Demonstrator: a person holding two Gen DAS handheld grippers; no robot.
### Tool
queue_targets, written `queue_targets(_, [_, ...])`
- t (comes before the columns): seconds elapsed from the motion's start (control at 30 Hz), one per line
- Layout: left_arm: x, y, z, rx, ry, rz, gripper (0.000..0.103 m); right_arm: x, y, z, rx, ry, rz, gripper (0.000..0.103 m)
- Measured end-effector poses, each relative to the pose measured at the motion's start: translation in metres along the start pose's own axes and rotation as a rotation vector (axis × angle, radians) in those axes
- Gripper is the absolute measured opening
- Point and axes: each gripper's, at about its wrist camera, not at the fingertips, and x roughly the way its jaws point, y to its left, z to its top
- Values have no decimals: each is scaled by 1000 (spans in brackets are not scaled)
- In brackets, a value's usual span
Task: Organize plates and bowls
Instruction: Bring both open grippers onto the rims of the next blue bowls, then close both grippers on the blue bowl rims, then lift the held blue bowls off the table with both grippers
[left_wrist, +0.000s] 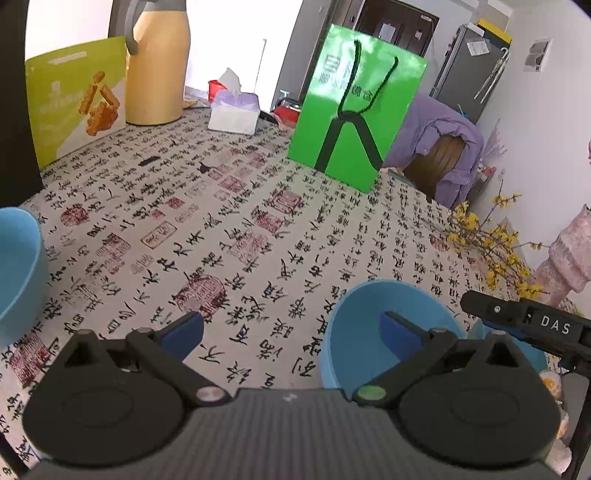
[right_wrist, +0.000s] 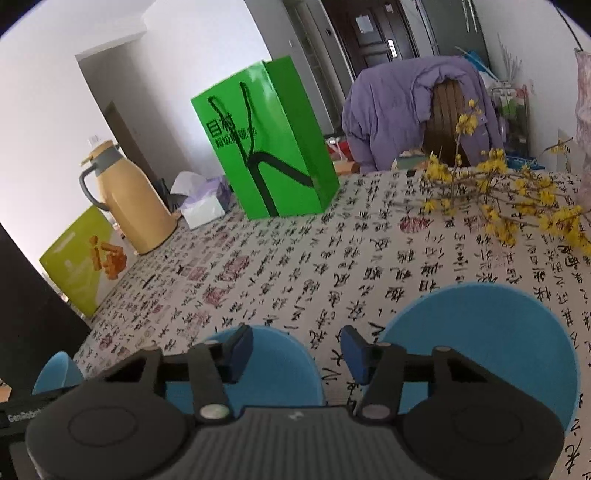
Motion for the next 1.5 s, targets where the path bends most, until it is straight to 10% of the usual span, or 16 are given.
queue_targets(0.47, [32, -12, -10, 12, 54, 26, 91, 29, 33, -24, -197, 63, -174, 43])
queue_targets(1.0, [51, -22, -17, 29, 135, -39, 14, 42, 36, -32, -269, 95, -199, 22])
queue_targets(1.5, [49, -21, -17, 47, 100, -5, 12, 38, 37, -31, -278, 70, -176, 13])
